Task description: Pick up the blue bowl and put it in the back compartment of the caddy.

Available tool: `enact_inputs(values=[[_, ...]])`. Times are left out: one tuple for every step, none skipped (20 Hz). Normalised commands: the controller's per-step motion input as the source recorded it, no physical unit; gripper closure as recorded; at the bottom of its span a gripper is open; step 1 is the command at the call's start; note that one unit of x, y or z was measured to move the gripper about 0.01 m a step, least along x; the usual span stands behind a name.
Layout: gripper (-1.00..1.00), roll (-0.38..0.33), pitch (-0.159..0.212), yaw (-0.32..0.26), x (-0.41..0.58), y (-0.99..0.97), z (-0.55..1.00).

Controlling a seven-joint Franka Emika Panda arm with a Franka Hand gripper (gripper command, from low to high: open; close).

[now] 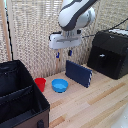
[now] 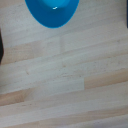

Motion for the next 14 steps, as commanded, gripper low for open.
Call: enact_inputs(values=[[-1.00, 0.016, 0.000, 0.000, 0.000, -0.19, -0.34], [-1.00, 0.000, 0.000, 0.000, 0.000, -0.09, -0.39], [-1.00, 0.000, 0.000, 0.000, 0.000, 0.00, -0.41], [-1.00, -0.005, 0.000, -0.001, -0.006, 0.04, -0.40], [-1.00, -0.003, 0.000, -0.024, -0.023, 0.08, -0.43], [-1.00, 0.000, 0.000, -0.056, -0.014, 0.09, -0.45], [-1.00, 0.000, 0.000, -0.071, -0.009, 0.07, -0.47], [-1.00, 0.000, 0.000, -0.071, -0.011, 0.07, -0.50], [-1.00, 0.000, 0.000, -0.068, -0.006, 0.06, -0.54], [-1.00, 0.000, 0.000, -0.064, 0.000, 0.04, -0.57], [-1.00, 0.000, 0.000, -0.062, 0.000, 0.03, -0.59], [-1.00, 0.000, 0.000, -0.058, 0.000, 0.00, -0.60], [-1.00, 0.000, 0.000, -0.057, -0.006, 0.00, -0.61], [-1.00, 0.000, 0.000, -0.057, -0.014, 0.00, -0.61]])
